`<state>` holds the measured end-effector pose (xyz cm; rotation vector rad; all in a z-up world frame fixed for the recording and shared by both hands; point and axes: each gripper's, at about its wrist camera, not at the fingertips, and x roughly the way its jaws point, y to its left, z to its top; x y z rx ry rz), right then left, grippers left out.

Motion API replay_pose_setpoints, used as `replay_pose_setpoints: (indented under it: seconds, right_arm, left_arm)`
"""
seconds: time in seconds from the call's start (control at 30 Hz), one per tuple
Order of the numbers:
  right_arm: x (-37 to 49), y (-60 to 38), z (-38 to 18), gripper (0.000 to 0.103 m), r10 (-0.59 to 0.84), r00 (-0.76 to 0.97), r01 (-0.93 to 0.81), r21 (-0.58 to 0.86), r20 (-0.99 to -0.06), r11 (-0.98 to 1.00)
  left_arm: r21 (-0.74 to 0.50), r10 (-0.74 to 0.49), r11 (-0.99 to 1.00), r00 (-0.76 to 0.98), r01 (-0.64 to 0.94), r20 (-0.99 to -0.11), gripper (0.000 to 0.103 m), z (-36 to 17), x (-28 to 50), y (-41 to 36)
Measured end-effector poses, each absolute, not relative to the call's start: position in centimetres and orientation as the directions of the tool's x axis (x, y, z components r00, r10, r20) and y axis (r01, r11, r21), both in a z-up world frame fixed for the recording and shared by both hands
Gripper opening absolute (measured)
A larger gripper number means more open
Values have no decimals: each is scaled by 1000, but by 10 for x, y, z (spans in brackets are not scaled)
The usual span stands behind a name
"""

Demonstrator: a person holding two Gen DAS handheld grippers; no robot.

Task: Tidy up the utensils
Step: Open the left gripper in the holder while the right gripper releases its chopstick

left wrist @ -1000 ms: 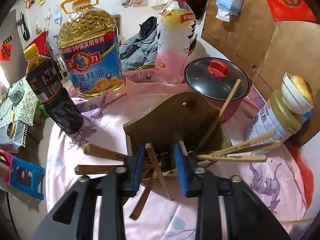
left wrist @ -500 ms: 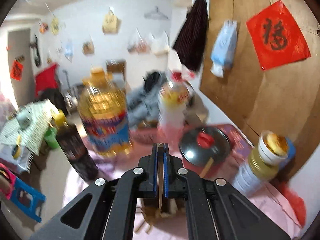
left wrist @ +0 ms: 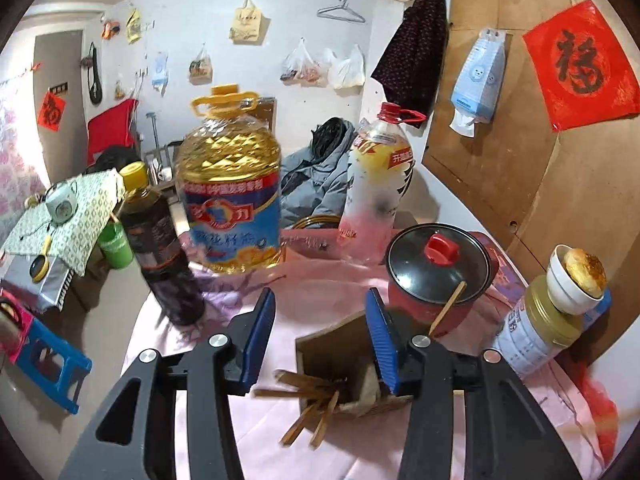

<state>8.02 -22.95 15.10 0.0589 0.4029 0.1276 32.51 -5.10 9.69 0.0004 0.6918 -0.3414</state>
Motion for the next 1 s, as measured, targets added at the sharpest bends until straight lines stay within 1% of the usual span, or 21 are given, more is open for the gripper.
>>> replay_pose_setpoints:
  seconds: [0.03, 0.07, 0.1, 0.13, 0.17, 0.2, 0.27, 0.4, 0.47, 0.53, 0.57, 0.6, 0.67, 0.73, 0.77, 0.8, 0.87, 0.9, 1.0]
  right_arm:
    - [90, -229, 154, 7, 146, 913, -122, 87, -381, 989]
    - [102, -228, 157, 7, 161, 913, -134, 97, -376, 986]
    - [113, -228, 158, 7, 174, 912, -144, 107, -371, 984]
    - [127, -226, 158, 7, 185, 910, -155, 109, -371, 982]
    - [140, -224, 156, 7, 189, 906, -162, 103, -379, 981]
    - [155, -220, 150, 7, 185, 900, -163, 90, -395, 983]
    - [171, -214, 139, 7, 175, 890, -164, 61, -420, 985]
    - [192, -203, 108, 7, 151, 867, -173, -4, -475, 985]
    - [198, -201, 99, 7, 148, 855, -173, -5, -496, 985]
    - [200, -204, 102, 10, 131, 849, -138, 25, -512, 990]
    - [193, -208, 113, 11, 157, 860, -141, 71, -485, 988]
    - [180, -209, 133, 11, 186, 884, -156, 105, -428, 982]
    - [159, -206, 157, 13, 170, 916, -151, 81, -362, 985]
    - [136, -203, 163, 23, 168, 926, -149, 80, -338, 986]
    - [125, -201, 157, 31, 157, 925, -138, 79, -346, 987]
    - [114, -200, 145, 34, 131, 919, -112, 72, -371, 991]
    - [95, -201, 118, 34, 86, 897, -63, 68, -434, 996]
    - [81, -201, 97, 34, 71, 871, -35, 82, -486, 996]
    - [50, -197, 54, 34, 73, 794, -6, 112, -603, 994]
  left_arm:
    - [-123, -308, 946, 714, 300, -628, 46, 99, 323, -44]
    - [-128, -304, 948, 714, 290, -630, 50, 100, 321, -39]
    - [-138, -297, 952, 717, 273, -630, 58, 103, 315, -29]
    - [-148, -289, 956, 723, 254, -628, 62, 106, 309, -18]
    - [-150, -275, 961, 731, 233, -625, 72, 109, 302, -9]
    - [-148, -258, 966, 740, 212, -622, 77, 111, 294, 1]
    - [-132, -214, 977, 751, 168, -625, 81, 112, 278, 21]
    - [-91, -126, 992, 742, 88, -659, 83, 103, 249, 58]
    - [-77, -89, 996, 727, 50, -681, 84, 96, 237, 73]
    - [-60, -49, 998, 707, 10, -706, 84, 88, 224, 86]
    - [-54, -39, 999, 700, 0, -713, 85, 86, 219, 90]
    - [-53, -34, 999, 695, -5, -718, 85, 85, 215, 92]
    - [-66, -43, 998, 692, -7, -721, 86, 88, 203, 93]
    - [-100, -63, 995, 698, -12, -713, 90, 93, 192, 91]
    - [-123, -80, 992, 705, -10, -705, 93, 95, 185, 88]
    - [-142, -98, 990, 710, -3, -697, 95, 96, 179, 82]
    - [-164, -121, 986, 714, 9, -689, 97, 94, 164, 68]
    - [-166, -123, 986, 710, 9, -693, 97, 91, 160, 61]
    - [-164, -159, 985, 664, 55, -731, 97, 74, 140, 35]
